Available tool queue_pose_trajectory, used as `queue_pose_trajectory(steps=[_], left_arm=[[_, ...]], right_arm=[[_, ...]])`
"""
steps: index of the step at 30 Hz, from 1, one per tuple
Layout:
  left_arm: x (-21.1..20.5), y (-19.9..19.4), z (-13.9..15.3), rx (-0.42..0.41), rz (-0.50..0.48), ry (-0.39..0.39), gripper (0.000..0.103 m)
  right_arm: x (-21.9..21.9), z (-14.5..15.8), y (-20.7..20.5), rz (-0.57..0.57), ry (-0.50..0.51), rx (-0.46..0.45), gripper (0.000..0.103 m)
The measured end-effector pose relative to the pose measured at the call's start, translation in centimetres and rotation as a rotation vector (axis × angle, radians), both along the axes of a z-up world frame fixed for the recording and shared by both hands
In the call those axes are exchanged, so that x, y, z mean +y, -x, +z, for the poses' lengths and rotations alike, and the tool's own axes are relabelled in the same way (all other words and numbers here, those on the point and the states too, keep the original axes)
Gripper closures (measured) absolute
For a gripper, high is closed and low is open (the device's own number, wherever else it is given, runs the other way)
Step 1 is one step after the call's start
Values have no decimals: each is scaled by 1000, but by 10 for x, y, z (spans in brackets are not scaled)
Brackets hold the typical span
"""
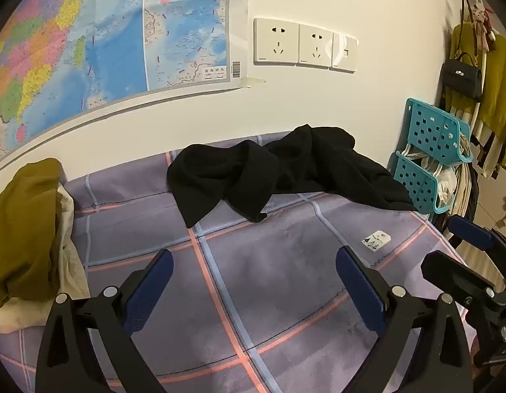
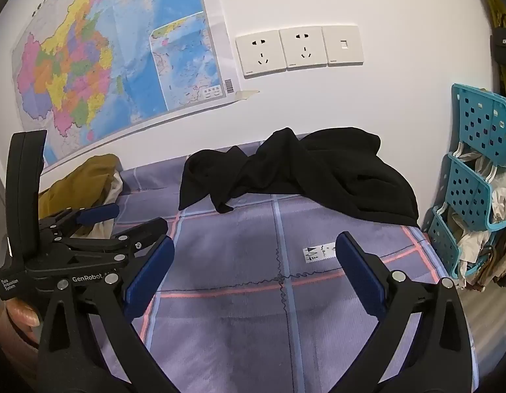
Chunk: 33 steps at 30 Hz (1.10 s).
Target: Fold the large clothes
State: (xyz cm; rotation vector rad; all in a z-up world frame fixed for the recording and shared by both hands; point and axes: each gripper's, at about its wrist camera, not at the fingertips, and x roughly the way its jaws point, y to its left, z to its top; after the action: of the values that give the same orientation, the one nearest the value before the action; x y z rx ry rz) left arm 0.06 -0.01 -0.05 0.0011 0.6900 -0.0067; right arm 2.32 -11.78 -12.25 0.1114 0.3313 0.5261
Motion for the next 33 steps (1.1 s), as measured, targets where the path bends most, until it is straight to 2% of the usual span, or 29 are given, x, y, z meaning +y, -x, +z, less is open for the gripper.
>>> queue_pose_trajectory(steps=[33], left_arm=[[-5, 2, -5, -2, -4, 13, 7]], right_arm=[[-1, 4, -8, -8, 17, 3, 6]])
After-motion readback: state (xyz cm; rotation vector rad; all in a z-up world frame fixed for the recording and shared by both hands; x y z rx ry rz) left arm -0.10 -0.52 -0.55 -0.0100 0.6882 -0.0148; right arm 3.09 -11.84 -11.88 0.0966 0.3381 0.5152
